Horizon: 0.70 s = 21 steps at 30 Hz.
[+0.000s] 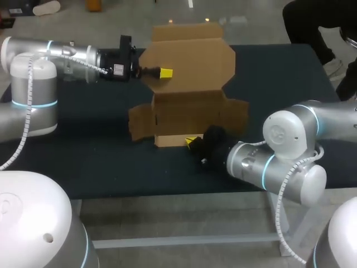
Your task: Assemble the packaging by folding the flat box into shape, placing the metal phone stand inside, and closing the box properly
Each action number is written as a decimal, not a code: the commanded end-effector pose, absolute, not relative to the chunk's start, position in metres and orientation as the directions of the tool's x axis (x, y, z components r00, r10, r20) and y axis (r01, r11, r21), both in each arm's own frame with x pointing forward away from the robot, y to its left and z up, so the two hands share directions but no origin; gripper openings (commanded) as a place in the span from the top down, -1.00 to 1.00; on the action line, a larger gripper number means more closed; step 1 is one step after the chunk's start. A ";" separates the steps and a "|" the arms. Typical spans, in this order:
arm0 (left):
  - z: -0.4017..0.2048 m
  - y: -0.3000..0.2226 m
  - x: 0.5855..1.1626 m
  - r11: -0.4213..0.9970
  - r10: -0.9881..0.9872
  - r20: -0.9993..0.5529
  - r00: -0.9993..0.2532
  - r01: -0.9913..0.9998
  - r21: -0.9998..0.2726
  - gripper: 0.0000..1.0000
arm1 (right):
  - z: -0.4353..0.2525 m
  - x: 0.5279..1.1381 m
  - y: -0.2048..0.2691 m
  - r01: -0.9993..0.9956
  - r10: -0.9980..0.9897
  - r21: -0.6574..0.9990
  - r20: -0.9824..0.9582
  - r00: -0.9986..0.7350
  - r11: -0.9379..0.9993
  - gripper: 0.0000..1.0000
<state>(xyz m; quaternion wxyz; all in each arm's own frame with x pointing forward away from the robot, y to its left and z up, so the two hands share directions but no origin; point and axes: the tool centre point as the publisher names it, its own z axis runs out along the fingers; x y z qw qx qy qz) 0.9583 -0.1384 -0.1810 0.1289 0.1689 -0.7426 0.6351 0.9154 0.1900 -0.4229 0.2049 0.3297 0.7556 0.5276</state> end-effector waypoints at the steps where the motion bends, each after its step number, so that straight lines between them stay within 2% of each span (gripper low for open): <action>1: -0.181 -0.138 0.959 0.136 -0.084 0.407 -0.910 -0.415 -0.900 1.00 | -0.428 0.917 0.195 0.280 0.790 0.933 -0.008 -0.613 0.227 1.00; 21: -0.191 -0.135 0.947 0.168 -0.066 0.406 -0.911 -0.412 -0.896 1.00 | -0.428 0.917 0.195 0.280 0.790 0.933 -0.008 -0.613 0.227 1.00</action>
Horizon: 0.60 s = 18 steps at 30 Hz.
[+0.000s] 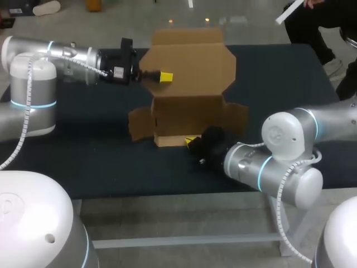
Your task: Assemble the packaging by folding the flat box into shape, placing the metal phone stand inside, and closing the box properly
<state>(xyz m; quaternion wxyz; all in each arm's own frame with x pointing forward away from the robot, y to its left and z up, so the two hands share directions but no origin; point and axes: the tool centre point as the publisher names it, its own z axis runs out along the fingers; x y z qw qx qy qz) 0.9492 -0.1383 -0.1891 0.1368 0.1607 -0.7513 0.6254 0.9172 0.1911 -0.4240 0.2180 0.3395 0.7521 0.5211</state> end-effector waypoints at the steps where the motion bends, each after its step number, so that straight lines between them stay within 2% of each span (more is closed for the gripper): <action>1: -0.192 -0.135 0.945 0.167 -0.065 0.406 -0.911 -0.411 -0.896 1.00 | -0.428 0.917 0.195 0.280 0.790 0.933 -0.008 -0.613 0.227 1.00; 18: -0.200 -0.144 0.923 0.174 -0.059 0.380 -0.923 -0.385 -0.907 1.00 | -0.428 0.917 0.195 0.280 0.790 0.933 -0.008 -0.613 0.227 1.00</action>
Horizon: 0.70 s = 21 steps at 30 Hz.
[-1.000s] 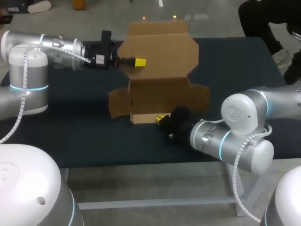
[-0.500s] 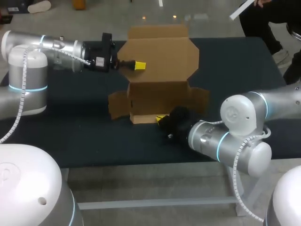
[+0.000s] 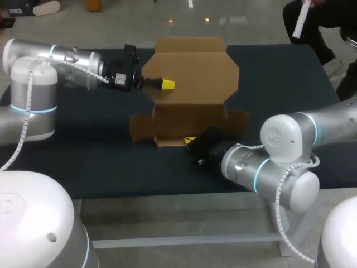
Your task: Assemble the packaging by folding the flat box into shape, placing the metal phone stand inside, and closing the box properly
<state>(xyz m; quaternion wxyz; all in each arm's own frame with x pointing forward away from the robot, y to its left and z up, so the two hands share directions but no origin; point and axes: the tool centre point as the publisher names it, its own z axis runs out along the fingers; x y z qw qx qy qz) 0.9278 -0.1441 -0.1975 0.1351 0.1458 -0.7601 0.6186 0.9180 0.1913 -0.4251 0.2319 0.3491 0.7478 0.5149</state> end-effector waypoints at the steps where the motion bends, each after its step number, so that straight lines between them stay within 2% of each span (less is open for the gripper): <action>1: -0.200 -0.143 0.922 0.168 -0.057 0.379 -0.923 -0.383 -0.908 1.00 | -0.428 0.917 0.195 0.280 0.790 0.933 -0.008 -0.613 0.227 1.00; 21: -0.214 -0.142 0.915 0.102 -0.056 0.273 -0.960 -0.277 -0.955 1.00 | -0.428 0.917 0.195 0.280 0.790 0.933 -0.008 -0.613 0.227 1.00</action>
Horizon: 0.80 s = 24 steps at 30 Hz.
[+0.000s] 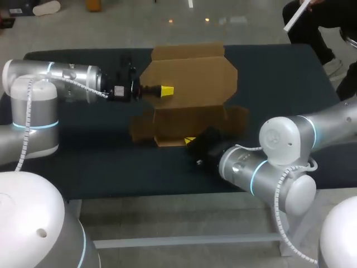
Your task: Assemble the packaging by folding the flat box into shape, placing the metal phone stand inside, and closing the box properly
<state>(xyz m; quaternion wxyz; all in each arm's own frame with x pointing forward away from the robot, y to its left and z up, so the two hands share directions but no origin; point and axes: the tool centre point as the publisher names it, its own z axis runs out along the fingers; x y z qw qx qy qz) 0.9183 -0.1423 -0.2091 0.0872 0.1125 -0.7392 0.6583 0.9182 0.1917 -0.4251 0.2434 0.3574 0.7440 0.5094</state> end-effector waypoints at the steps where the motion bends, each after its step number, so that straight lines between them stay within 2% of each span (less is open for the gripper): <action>1: -0.215 -0.143 0.915 0.105 -0.056 0.273 -0.960 -0.278 -0.955 1.00 | -0.428 0.917 0.195 0.280 0.790 0.933 -0.008 -0.613 0.227 1.00; 24: -0.227 -0.144 0.904 0.138 -0.047 0.281 -0.959 -0.285 -0.949 1.00 | -0.428 0.917 0.195 0.280 0.790 0.933 -0.008 -0.613 0.227 1.00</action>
